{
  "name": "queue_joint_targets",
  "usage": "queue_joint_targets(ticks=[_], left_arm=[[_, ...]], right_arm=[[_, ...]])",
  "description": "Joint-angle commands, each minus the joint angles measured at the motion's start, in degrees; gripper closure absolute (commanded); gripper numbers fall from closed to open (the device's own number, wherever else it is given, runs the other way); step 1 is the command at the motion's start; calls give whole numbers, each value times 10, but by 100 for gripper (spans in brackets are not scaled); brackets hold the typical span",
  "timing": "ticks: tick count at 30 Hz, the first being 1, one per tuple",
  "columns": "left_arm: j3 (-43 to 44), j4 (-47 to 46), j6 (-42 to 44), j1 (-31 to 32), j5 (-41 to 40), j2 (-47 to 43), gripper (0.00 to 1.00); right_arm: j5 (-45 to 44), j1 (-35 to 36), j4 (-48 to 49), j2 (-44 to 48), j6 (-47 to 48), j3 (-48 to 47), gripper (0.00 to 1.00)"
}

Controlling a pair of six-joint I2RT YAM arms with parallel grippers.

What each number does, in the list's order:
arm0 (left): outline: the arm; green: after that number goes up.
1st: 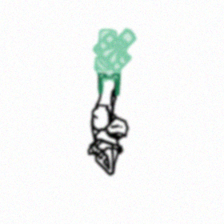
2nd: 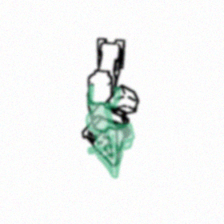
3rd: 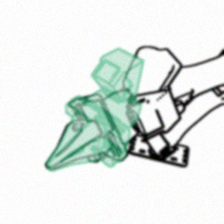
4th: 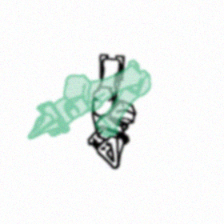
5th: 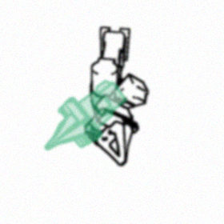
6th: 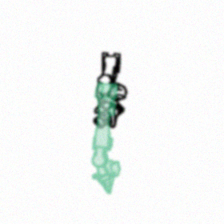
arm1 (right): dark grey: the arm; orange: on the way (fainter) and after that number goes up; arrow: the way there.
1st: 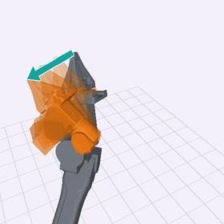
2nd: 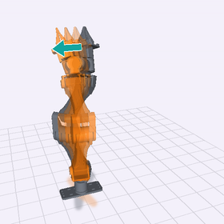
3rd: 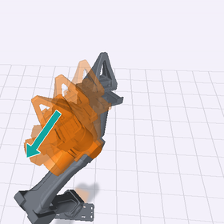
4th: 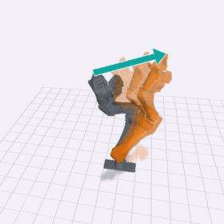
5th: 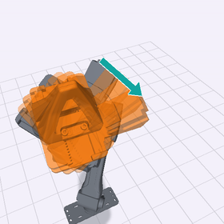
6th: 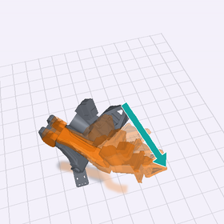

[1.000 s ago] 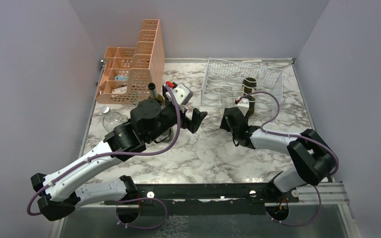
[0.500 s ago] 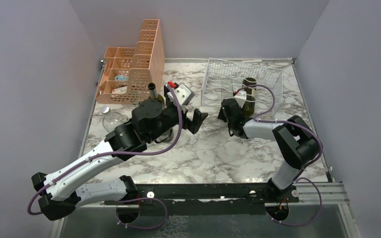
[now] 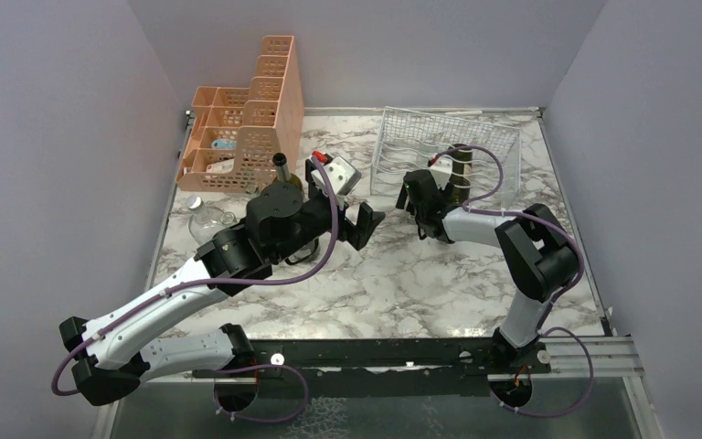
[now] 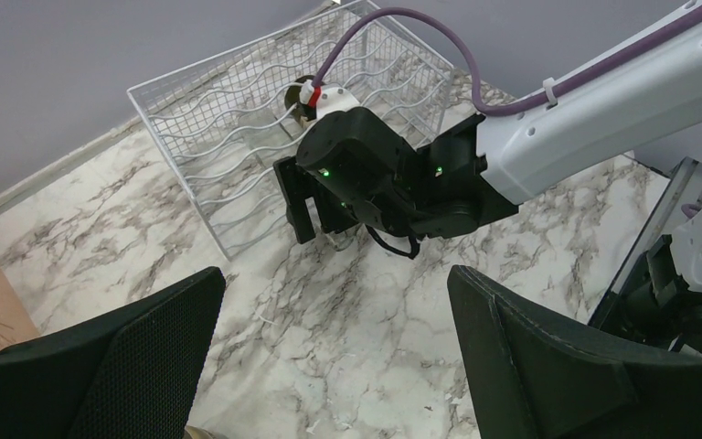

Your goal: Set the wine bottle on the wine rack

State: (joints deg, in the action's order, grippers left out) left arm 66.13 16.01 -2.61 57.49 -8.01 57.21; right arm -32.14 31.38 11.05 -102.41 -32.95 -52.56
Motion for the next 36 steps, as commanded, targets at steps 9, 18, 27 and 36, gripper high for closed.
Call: queue_joint_targets(ticks=[9,18,27,36], left_arm=[[23,1,-9,2,7,-2,1],[25,3,-3,2,-9,-6,1],[26,3,1,2,-8,2,1],[29,6,1,2,-10,4,1]], right_arm=[[62,-4,-54,95,13,-7,15],[88,-4,-258,153,-12,-23,25],[151,-4,-271,125,14,-13,49],[137,-4,-251,66,17,-41,62]])
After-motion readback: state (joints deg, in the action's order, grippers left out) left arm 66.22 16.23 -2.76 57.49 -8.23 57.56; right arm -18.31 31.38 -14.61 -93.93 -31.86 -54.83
